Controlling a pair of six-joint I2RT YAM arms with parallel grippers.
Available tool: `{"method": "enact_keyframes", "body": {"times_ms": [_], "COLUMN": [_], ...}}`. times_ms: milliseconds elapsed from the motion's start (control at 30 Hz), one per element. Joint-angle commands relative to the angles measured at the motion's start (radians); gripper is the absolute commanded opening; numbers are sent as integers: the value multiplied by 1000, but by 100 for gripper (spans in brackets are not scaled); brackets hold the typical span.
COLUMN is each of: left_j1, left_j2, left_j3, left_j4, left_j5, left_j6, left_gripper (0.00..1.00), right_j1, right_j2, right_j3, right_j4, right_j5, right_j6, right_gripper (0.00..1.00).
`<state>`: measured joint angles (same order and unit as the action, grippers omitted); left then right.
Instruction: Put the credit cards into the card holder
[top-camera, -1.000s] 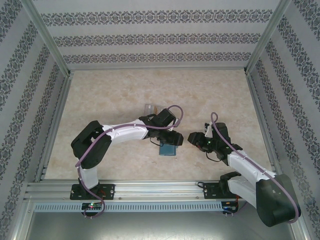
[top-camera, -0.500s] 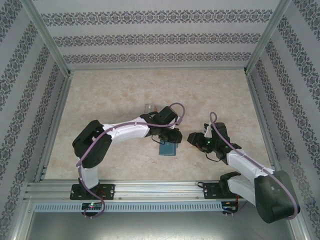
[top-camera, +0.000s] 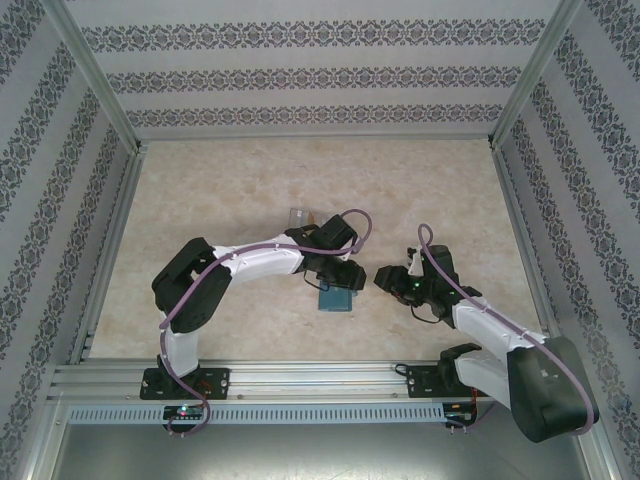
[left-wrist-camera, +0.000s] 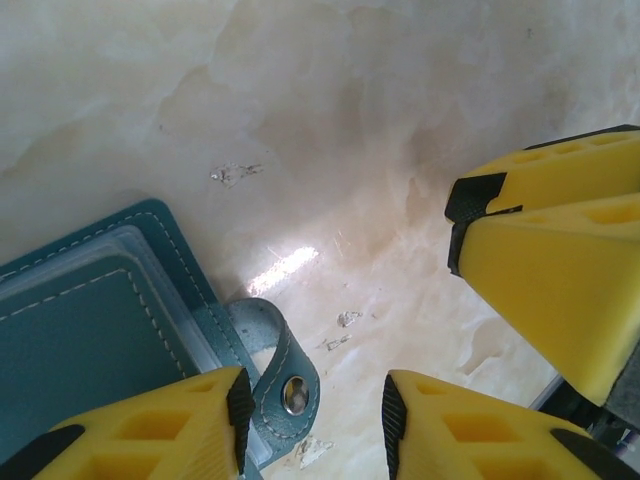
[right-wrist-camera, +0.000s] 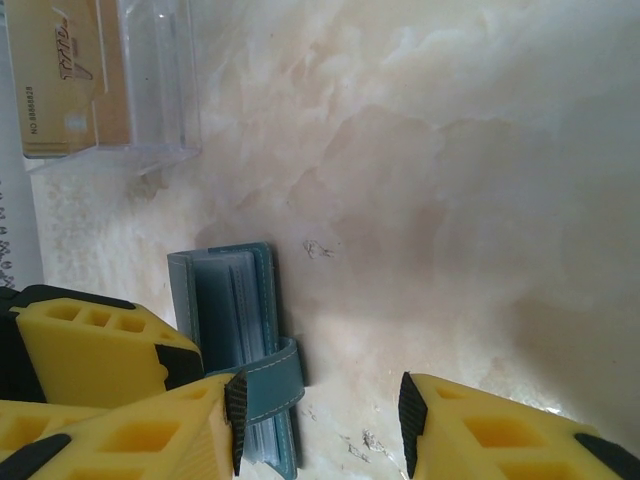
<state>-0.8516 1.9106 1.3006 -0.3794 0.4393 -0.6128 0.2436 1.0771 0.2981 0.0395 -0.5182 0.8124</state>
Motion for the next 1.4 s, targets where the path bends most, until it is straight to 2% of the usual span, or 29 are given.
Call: {"method": "enact_keyframes", "body": {"times_ms": [0, 100, 300, 367, 533, 700, 800, 933, 1000, 1233, 1367], "left_j1": [-12, -12, -13, -15, -18, -20, -20, -20, -20, -20, -20], "left_j2": [-11, -21, -36, -32, -19, -8, -1, -5, -5, -44, -62], "left_j3": [21, 23, 9, 9, 9, 13, 19, 17, 22, -24, -33], "left_j4": [-42, -59, -53, -52, -44, -51, -54, -53, -63, -24, -14], "left_j5": [-26, -49, -39, -34, -29, -28, -13, -11, -12, -8, -16], "left_j6": [-5, -8, -11, -14, -20, -19, -20, -20, -16, -16, -13], "left_gripper": [45, 56, 54, 51, 32, 22, 10, 0, 0, 0, 0], "right_j1": [-10, -11, -11, -10, -11, -12, -11, -10, -10, 0, 20], "right_j2": [9, 8, 7, 7, 9, 5, 2, 6, 14, 157, 248], "right_j3": [7, 0, -8, -11, -7, -8, -13, -11, -4, 111, 144], "right_j4": [20, 21, 21, 26, 27, 23, 24, 22, 22, 118, 142], "right_j5": [-24, -18, -16, -15, -19, -20, -16, -20, -29, -236, -250], "right_j6": [-10, -12, -13, -10, -12, -12, -9, -12, -9, 38, 42], "right_gripper": [46, 46, 46, 46, 46, 46, 46, 46, 46, 48, 47]}}
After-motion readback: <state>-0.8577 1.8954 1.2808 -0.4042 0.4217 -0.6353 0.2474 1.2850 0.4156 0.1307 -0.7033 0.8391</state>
